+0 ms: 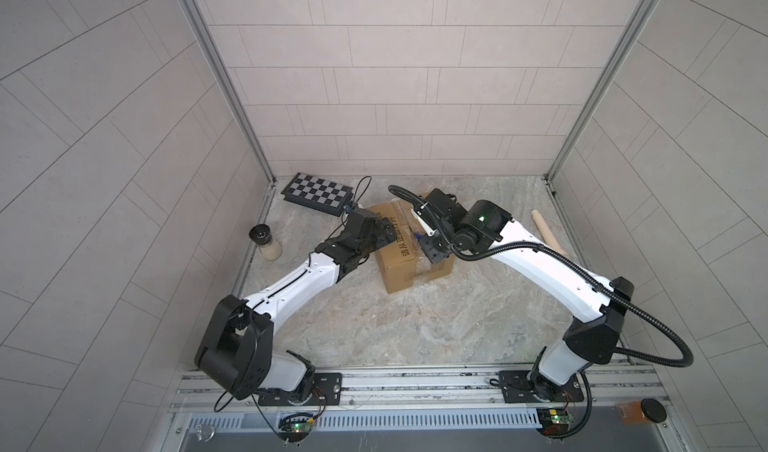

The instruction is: Unpack the express box

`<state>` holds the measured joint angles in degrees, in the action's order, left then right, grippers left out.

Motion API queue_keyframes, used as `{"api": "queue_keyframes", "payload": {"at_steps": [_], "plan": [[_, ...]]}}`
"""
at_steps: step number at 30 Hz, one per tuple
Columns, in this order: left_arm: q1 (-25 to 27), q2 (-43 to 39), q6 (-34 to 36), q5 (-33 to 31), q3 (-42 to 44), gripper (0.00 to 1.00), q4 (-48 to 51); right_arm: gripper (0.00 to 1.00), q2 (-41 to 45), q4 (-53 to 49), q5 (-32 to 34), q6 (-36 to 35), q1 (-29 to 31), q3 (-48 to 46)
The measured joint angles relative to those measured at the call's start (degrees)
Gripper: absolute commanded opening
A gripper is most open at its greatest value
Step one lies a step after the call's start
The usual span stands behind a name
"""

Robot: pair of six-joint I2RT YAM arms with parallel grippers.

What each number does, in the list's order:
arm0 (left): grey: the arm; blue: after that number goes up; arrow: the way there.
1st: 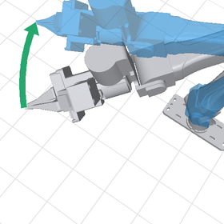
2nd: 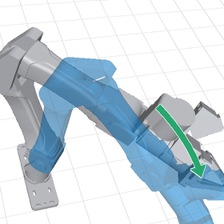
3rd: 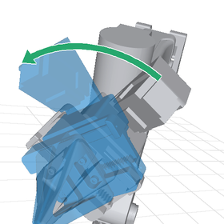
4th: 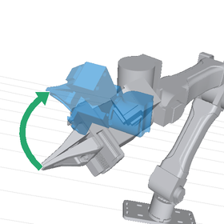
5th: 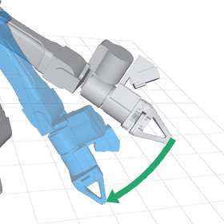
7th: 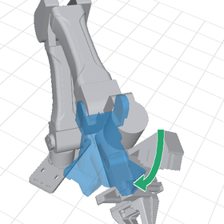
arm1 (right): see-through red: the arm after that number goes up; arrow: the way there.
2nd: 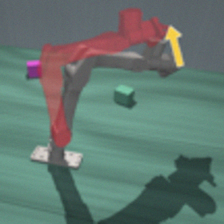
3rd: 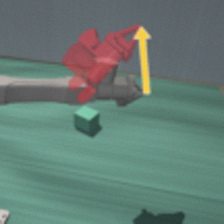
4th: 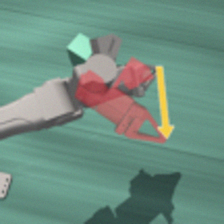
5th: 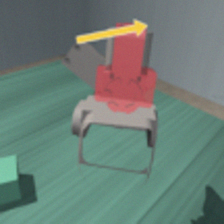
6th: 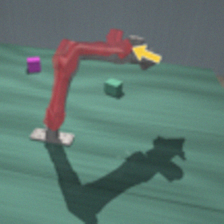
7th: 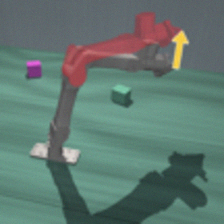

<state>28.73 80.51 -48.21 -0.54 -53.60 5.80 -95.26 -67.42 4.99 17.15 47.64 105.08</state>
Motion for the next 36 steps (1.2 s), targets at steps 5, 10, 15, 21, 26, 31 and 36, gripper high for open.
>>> {"api": "queue_keyframes", "payload": {"at_steps": [5,10,15,21,26,31,36], "plan": [[-0.57,-0.31,-0.02,3.72,1.97,1.0,-3.39,0.0,-3.39,-3.45,-0.31,-1.77,-0.37,4.79],[-0.61,-0.94,0.09,6.14,2.86,1.0,-4.11,0.0,-5.81,-5.68,-0.81,-2.38,-0.83,8.15],[0.31,-2.36,0.0,7.15,3.91,1.0,-3.91,0.0,-7.23,-6.58,-0.94,-3.21,-1.22,10.08],[2.14,-3.69,0.0,5.86,5.01,0.99,-3.91,0.0,-7.91,-6.38,-1.22,-4.98,-1.68,10.78],[3.72,-3.58,-1.18,2.58,5.01,0.97,-3.72,0.0,-7.91,-6.54,-1.22,-5.62,-1.84,10.78],[4.72,-2.75,-4.17,-0.66,4.11,0.95,-2.29,0.0,-7.76,-6.54,-0.98,-5.62,-1.73,10.58],[5.22,-1.88,-5.88,-2.58,3.3,0.96,-1.49,0.0,-6.93,-6.32,0.96,-5.7,-0.74,9.49]]}}
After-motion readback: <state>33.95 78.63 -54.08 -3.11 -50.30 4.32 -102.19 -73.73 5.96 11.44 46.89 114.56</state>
